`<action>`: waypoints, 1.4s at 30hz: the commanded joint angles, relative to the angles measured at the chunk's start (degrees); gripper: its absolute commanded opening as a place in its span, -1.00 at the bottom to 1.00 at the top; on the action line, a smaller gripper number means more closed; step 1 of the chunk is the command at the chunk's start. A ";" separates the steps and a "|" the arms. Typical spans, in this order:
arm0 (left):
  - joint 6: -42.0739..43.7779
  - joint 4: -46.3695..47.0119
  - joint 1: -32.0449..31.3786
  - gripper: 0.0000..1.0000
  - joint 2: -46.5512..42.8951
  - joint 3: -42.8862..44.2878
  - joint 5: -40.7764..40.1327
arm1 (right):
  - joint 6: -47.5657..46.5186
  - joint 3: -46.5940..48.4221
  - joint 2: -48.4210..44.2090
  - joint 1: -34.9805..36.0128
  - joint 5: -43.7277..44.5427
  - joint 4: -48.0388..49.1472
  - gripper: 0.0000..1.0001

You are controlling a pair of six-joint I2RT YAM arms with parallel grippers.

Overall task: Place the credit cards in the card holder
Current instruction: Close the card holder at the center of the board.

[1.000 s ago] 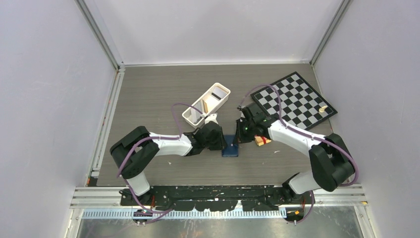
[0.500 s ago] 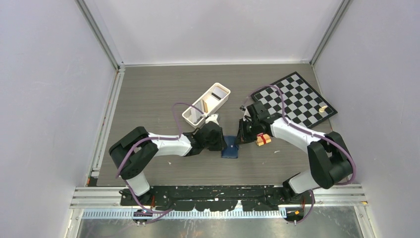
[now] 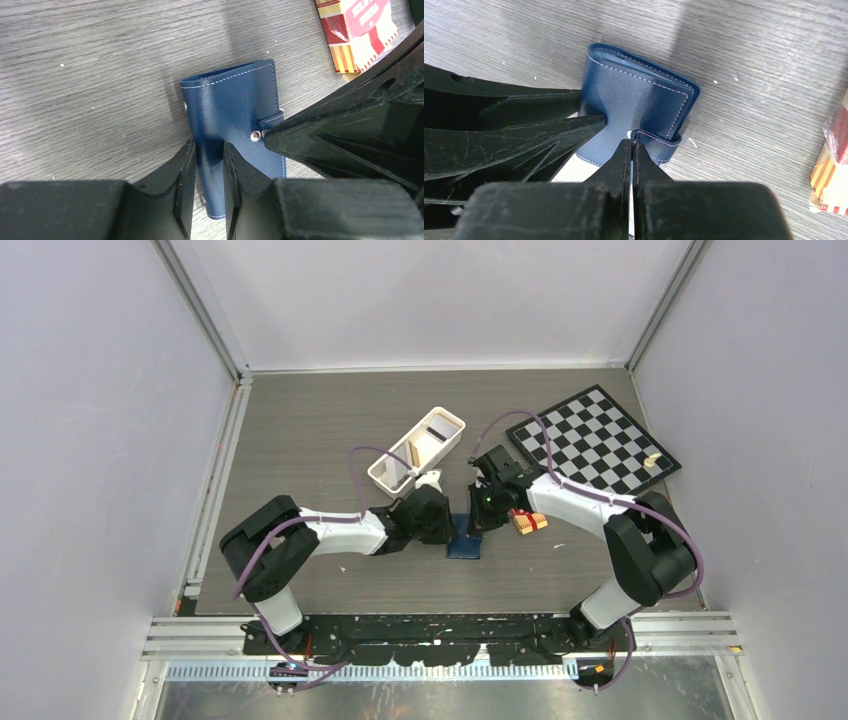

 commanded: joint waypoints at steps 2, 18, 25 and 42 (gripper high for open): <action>2.31 -6.36 -0.54 -0.95 0.67 -0.12 -0.43 | -0.99 1.97 -0.14 0.61 6.05 -2.91 -0.99; 1.67 -5.12 -0.54 -1.00 1.18 -0.51 0.43 | -0.57 4.03 3.01 4.52 6.60 -2.63 -0.99; 1.47 -4.38 -0.50 -1.00 1.25 -0.82 0.62 | -0.24 3.78 4.17 5.54 6.70 -2.48 -0.99; 1.09 -2.79 -0.46 -1.00 1.45 -1.61 1.74 | -0.02 4.52 5.66 9.14 4.96 -2.03 -0.99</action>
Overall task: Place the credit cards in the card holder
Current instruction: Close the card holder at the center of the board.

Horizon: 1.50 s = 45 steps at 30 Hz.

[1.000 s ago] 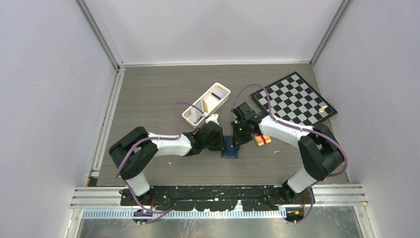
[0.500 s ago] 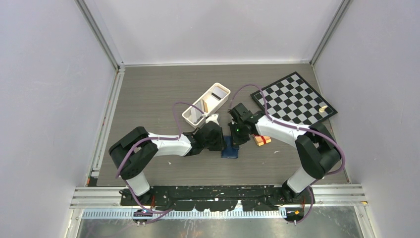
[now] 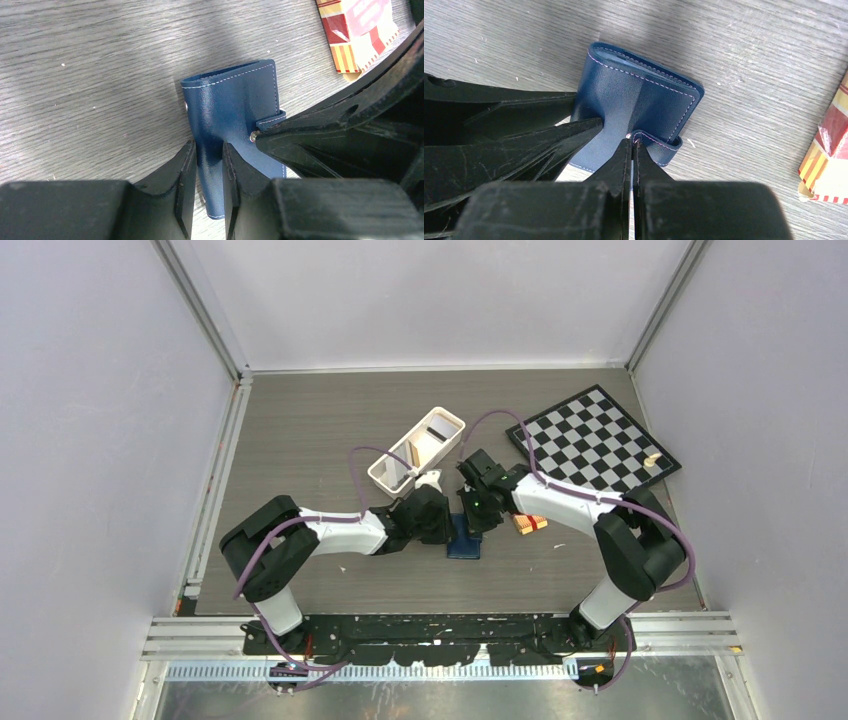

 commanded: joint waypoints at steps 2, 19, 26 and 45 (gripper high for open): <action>0.93 -2.31 -0.47 -1.00 1.35 -1.75 1.64 | 1.17 0.83 3.29 3.41 -3.47 2.01 -0.99; -2.31 6.70 -0.38 -1.00 2.73 -5.43 4.73 | 8.08 1.48 10.19 7.29 -3.11 6.36 -0.99; -6.46 17.44 0.41 -1.00 2.34 -12.07 4.80 | 11.28 1.15 12.01 7.47 -2.77 8.25 -0.99; -4.90 22.48 0.93 -1.00 5.36 -13.03 8.87 | 13.76 8.82 21.04 8.95 -0.81 2.91 -0.99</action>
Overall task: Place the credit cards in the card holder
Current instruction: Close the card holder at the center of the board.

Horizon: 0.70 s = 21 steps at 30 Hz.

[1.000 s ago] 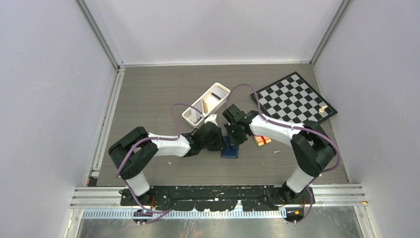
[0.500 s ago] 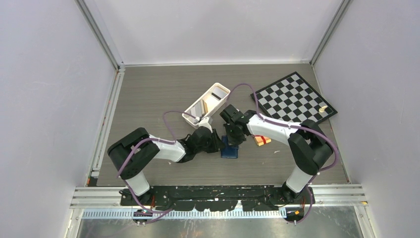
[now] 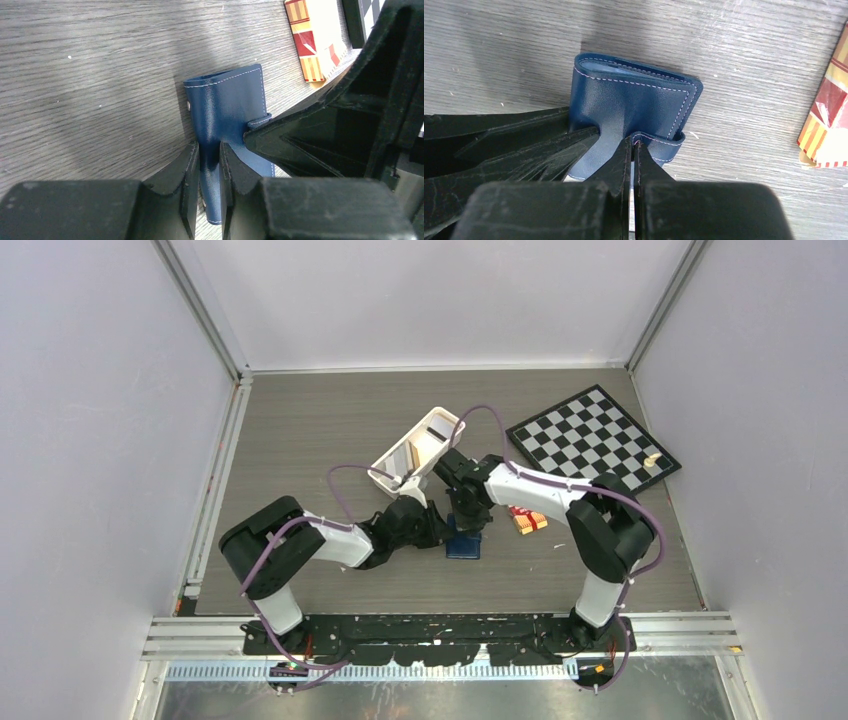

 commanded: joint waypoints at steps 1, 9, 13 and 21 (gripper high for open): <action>1.37 -1.53 -1.60 -1.00 4.69 -0.53 4.58 | 5.78 -0.96 11.67 3.98 -9.60 13.61 -0.99; 1.70 2.21 -1.60 -1.00 5.29 -1.63 5.90 | 7.42 4.16 17.70 4.65 -9.68 11.78 -0.99; 1.74 3.79 -1.60 -1.00 5.73 -1.74 6.66 | 8.79 6.26 20.40 5.75 -9.81 11.24 -0.99; 1.15 5.56 -1.60 -1.00 5.21 -2.81 7.26 | 11.99 8.60 26.03 7.70 -8.84 12.50 -0.99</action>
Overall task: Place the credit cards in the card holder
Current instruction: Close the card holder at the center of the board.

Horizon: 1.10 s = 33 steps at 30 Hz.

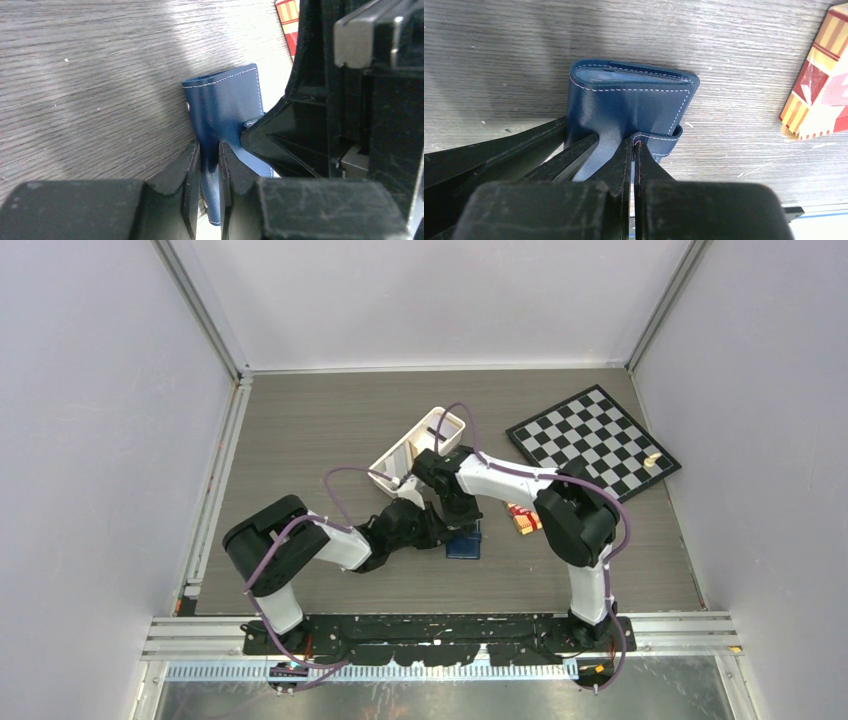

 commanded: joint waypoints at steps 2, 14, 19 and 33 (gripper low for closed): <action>0.44 0.19 -2.21 -1.00 4.13 -0.82 5.88 | 9.95 -4.46 15.66 5.08 -13.87 27.98 -0.99; -0.77 3.80 -2.21 -1.00 3.98 -2.95 5.71 | 11.92 -2.74 20.72 6.23 -15.01 31.87 -0.99; -0.70 0.09 -1.52 -1.00 2.02 -3.15 4.58 | 10.39 -3.36 15.74 6.24 -13.41 27.46 -0.99; 1.26 -12.45 -1.51 -1.00 -3.38 -0.81 0.30 | 7.87 -8.33 -3.15 6.12 -4.34 14.45 -0.43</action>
